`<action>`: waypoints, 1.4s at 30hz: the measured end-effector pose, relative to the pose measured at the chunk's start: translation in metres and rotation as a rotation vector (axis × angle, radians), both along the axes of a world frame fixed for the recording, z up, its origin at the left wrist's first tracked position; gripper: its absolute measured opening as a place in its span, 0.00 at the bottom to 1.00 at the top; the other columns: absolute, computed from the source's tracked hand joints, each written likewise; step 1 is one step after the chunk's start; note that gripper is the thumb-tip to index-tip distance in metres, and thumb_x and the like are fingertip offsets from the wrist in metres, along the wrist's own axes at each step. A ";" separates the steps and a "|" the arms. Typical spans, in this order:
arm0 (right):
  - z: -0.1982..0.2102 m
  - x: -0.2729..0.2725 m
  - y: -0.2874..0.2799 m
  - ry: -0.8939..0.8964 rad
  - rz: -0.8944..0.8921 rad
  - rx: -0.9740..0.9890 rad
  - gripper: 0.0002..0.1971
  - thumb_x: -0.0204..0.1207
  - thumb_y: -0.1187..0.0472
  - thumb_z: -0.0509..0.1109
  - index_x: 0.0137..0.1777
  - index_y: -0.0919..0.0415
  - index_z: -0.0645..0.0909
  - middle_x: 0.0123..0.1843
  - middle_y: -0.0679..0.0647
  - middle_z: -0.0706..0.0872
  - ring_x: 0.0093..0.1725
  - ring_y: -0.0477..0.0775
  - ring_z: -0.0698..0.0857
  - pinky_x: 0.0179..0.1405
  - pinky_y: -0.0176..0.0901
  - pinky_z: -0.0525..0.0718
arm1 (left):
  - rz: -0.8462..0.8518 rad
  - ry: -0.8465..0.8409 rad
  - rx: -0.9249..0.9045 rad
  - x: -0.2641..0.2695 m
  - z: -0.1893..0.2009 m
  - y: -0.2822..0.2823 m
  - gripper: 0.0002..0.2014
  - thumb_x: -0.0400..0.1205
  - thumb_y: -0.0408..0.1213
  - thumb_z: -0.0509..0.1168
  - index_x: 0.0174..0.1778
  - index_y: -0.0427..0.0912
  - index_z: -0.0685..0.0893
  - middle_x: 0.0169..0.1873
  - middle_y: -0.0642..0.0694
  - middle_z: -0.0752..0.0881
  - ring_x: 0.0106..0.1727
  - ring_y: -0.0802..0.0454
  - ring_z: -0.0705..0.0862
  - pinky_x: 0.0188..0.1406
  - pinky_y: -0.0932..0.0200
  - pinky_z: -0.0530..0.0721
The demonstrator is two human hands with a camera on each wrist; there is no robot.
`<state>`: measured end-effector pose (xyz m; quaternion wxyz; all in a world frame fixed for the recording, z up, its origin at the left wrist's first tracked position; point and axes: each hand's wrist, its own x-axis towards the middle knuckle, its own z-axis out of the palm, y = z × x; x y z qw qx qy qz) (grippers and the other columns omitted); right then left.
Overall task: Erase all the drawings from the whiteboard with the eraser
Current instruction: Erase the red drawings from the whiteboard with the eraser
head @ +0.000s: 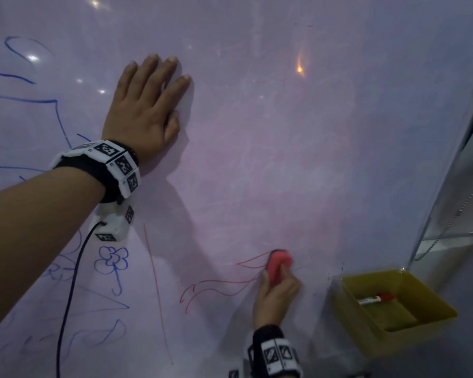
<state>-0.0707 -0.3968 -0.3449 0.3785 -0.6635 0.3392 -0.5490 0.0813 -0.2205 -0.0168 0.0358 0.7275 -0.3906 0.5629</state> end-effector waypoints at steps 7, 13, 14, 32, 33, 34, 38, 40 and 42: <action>0.028 0.001 -0.063 -0.095 -0.093 0.171 0.20 0.76 0.63 0.70 0.60 0.79 0.75 0.54 0.75 0.78 0.57 0.74 0.76 0.61 0.65 0.74 | -0.017 -0.047 0.008 0.004 0.001 -0.001 0.26 0.82 0.40 0.51 0.78 0.40 0.65 0.77 0.35 0.66 0.78 0.37 0.59 0.79 0.53 0.40; -0.013 -0.007 0.011 0.122 0.115 -0.390 0.22 0.83 0.42 0.50 0.56 0.61 0.72 0.45 0.71 0.81 0.48 0.60 0.72 0.51 0.49 0.69 | -0.012 -0.024 -0.007 0.001 0.001 -0.001 0.26 0.83 0.40 0.51 0.79 0.42 0.63 0.78 0.36 0.64 0.79 0.38 0.58 0.80 0.53 0.39; -0.016 -0.012 -0.002 0.117 0.130 -0.360 0.25 0.83 0.39 0.49 0.55 0.62 0.73 0.45 0.71 0.82 0.48 0.60 0.71 0.51 0.49 0.69 | -0.016 -0.037 -0.005 0.001 0.001 -0.001 0.26 0.83 0.40 0.51 0.79 0.41 0.63 0.78 0.36 0.64 0.79 0.37 0.58 0.80 0.53 0.39; 0.058 0.010 -0.035 0.429 0.345 -0.759 0.39 0.64 0.22 0.53 0.61 0.51 0.81 0.60 0.50 0.82 0.61 0.51 0.78 0.66 0.49 0.74 | -0.030 -0.124 0.011 0.010 0.000 -0.003 0.26 0.82 0.39 0.55 0.78 0.40 0.66 0.76 0.35 0.68 0.77 0.37 0.63 0.78 0.49 0.46; 0.070 0.016 -0.021 0.363 0.415 -0.703 0.37 0.66 0.23 0.55 0.61 0.51 0.80 0.59 0.52 0.82 0.60 0.53 0.79 0.64 0.50 0.76 | -0.030 -0.121 0.012 0.009 0.001 -0.003 0.26 0.82 0.39 0.55 0.78 0.40 0.65 0.76 0.35 0.68 0.77 0.36 0.63 0.78 0.48 0.47; 0.073 0.024 -0.005 0.329 0.443 -0.780 0.28 0.72 0.31 0.60 0.62 0.50 0.78 0.58 0.54 0.81 0.57 0.55 0.79 0.60 0.51 0.76 | -0.029 -0.120 0.014 0.008 0.001 -0.002 0.26 0.82 0.39 0.55 0.78 0.40 0.65 0.76 0.34 0.68 0.77 0.36 0.63 0.78 0.47 0.48; 0.020 0.023 0.016 0.373 0.814 -1.638 0.09 0.69 0.57 0.73 0.47 0.45 0.79 0.54 0.54 0.84 0.52 0.55 0.81 0.51 0.45 0.77 | -0.026 -0.124 0.012 0.007 0.004 -0.003 0.26 0.82 0.38 0.56 0.77 0.39 0.67 0.75 0.34 0.69 0.76 0.35 0.65 0.77 0.44 0.53; 0.026 0.020 -0.003 0.368 0.802 -1.802 0.11 0.67 0.59 0.73 0.45 0.44 0.78 0.55 0.52 0.86 0.53 0.53 0.82 0.52 0.43 0.74 | -0.019 -0.129 0.006 0.008 0.003 -0.003 0.26 0.81 0.37 0.57 0.76 0.39 0.68 0.75 0.34 0.70 0.76 0.35 0.66 0.76 0.43 0.54; 0.050 0.021 -0.014 0.327 0.708 -1.762 0.16 0.68 0.63 0.67 0.53 0.45 0.75 0.59 0.55 0.80 0.55 0.55 0.78 0.52 0.45 0.71 | -0.017 -0.118 0.015 0.007 0.001 -0.003 0.26 0.81 0.37 0.57 0.77 0.39 0.68 0.75 0.34 0.70 0.76 0.36 0.65 0.76 0.43 0.54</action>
